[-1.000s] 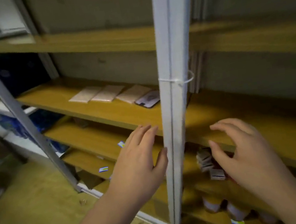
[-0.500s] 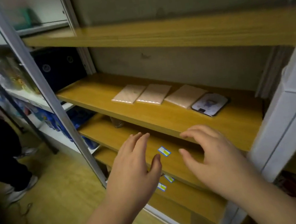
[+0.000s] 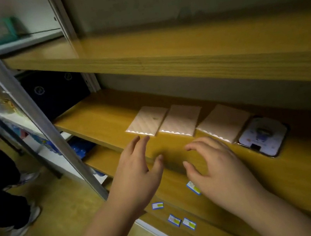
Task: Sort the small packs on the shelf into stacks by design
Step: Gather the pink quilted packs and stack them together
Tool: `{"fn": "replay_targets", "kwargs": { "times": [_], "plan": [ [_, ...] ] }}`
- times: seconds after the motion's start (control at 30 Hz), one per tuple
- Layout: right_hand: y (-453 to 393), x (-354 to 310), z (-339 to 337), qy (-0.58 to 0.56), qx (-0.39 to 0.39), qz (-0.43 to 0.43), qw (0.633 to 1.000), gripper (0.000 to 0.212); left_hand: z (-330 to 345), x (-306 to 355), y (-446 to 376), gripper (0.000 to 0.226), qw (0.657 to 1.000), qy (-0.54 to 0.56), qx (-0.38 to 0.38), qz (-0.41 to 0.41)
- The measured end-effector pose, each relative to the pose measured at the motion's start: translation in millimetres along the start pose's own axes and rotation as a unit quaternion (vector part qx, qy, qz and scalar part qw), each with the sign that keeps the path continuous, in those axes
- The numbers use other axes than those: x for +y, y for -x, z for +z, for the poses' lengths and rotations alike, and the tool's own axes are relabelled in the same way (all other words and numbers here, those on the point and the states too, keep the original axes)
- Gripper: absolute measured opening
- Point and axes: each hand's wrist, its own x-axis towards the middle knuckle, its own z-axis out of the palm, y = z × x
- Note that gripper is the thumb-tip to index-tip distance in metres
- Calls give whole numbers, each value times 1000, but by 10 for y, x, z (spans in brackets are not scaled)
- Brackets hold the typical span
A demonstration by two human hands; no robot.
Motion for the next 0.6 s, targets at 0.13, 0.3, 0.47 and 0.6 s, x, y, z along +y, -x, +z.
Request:
{"fn": "replay_targets", "kwargs": {
  "times": [0.13, 0.3, 0.47, 0.6],
  "plan": [
    [-235, -19, 174, 66, 14, 26, 997, 32, 56, -299, -513, 64, 996, -87, 3, 22],
    [-458, -144, 389, 95, 26, 90, 991, 32, 152, -576, -1261, 86, 976, -205, -74, 12],
    [-566, -239, 552, 122, 47, 144, 981, 33, 259, -813, -1703, 115, 955, -256, -142, -36],
    [-590, -322, 671, 130, 60, 182, 973, 35, 229, -858, -1758, 112, 964, -224, -142, 19]
  ]
}}
